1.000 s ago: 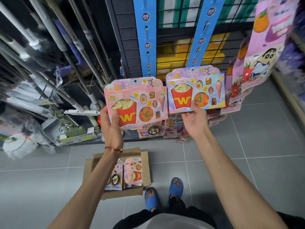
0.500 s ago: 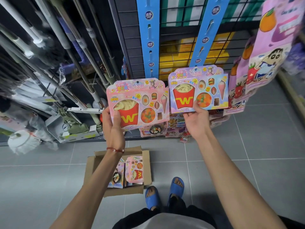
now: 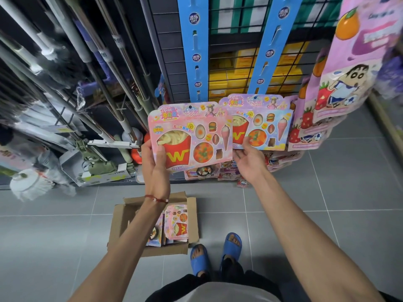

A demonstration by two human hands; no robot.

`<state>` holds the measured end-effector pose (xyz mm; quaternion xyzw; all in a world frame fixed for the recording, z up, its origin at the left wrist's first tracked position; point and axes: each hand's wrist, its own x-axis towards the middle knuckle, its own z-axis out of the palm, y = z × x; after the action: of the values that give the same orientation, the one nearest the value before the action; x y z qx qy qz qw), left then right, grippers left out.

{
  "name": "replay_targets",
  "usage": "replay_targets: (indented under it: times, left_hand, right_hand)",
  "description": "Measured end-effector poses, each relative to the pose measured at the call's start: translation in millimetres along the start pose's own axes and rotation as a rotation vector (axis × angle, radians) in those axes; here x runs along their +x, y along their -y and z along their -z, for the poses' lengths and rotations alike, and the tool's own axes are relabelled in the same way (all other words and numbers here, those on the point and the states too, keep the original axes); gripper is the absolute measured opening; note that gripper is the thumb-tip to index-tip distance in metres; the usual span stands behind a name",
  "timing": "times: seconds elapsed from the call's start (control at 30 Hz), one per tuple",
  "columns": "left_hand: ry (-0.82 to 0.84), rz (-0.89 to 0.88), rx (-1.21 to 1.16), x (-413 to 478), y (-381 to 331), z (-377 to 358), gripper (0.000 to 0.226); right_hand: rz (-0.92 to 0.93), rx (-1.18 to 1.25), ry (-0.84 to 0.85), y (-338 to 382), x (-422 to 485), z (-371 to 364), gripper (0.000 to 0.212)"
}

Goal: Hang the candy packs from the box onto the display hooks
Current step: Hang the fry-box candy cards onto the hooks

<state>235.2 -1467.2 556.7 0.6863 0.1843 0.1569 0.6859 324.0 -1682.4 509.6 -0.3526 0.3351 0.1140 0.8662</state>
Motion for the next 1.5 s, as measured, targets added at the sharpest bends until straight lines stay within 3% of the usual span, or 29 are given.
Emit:
replay_targets:
  times: [0.13,0.23,0.47,0.63,0.9,1.23,1.5]
  left_hand:
    - [0.094,-0.04,0.019,-1,-8,-16,0.025]
    - [0.162,-0.083,0.056,4,-14,-31,0.023]
    - [0.229,-0.168,0.127,25,-29,-83,0.023]
    - [0.273,-0.165,0.123,37,-34,-110,0.024]
    - [0.311,-0.14,0.145,49,-40,-134,0.038]
    - [0.316,-0.149,0.083,51,-47,-141,0.029]
    - [0.314,-0.126,0.078,54,-49,-142,0.039]
  right_hand:
    - [-0.044,-0.115,0.021,2,-6,8,0.022]
    - [-0.074,-0.188,-0.008,11,-13,17,0.015]
    - [0.093,-0.191,-0.152,43,-22,27,0.031]
    - [0.195,-0.294,-0.282,60,-30,34,0.028]
    - [0.25,-0.319,-0.248,77,-37,30,0.026]
    - [0.222,-0.331,-0.213,82,-37,29,0.027]
    - [0.204,-0.326,-0.2,82,-37,27,0.023]
